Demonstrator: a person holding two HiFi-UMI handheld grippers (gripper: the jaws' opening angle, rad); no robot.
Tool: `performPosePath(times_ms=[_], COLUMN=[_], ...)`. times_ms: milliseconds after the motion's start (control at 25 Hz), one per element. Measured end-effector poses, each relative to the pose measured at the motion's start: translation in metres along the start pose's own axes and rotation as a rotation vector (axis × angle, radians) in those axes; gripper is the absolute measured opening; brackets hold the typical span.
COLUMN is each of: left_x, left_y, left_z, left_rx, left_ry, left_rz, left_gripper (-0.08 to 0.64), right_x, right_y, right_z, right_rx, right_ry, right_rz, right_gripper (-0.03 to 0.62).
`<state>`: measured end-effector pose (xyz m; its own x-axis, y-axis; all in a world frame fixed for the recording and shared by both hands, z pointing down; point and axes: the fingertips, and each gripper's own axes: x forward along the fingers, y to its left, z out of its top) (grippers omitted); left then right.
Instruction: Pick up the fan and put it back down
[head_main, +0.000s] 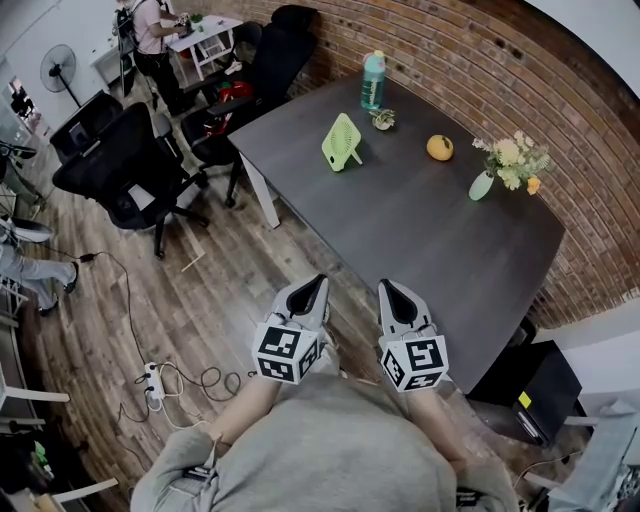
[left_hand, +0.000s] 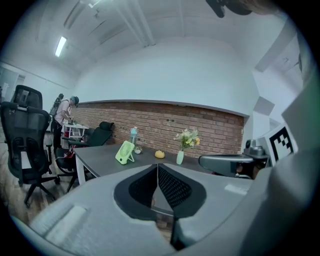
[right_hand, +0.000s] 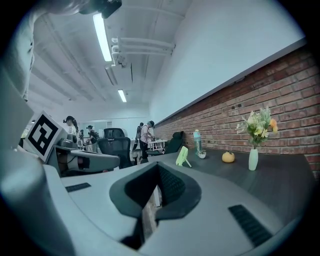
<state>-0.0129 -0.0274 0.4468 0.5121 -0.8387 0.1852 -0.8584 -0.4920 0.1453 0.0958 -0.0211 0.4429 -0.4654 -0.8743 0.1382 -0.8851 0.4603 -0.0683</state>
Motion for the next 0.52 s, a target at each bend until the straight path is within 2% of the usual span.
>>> performPosePath(times_ms=[520], left_x=[-0.0033], left_y=[-0.0001], left_z=[0.0011], left_rx=[-0.009], left_ry=[-0.011], left_rz=[0.004], left_gripper=[0.023], right_x=[-0.0034], right_y=[-0.0027], right_z=[0.0008], right_rx=[0.028], right_ry=[-0.014], right_rz=[-0.008], right_gripper=[0.0])
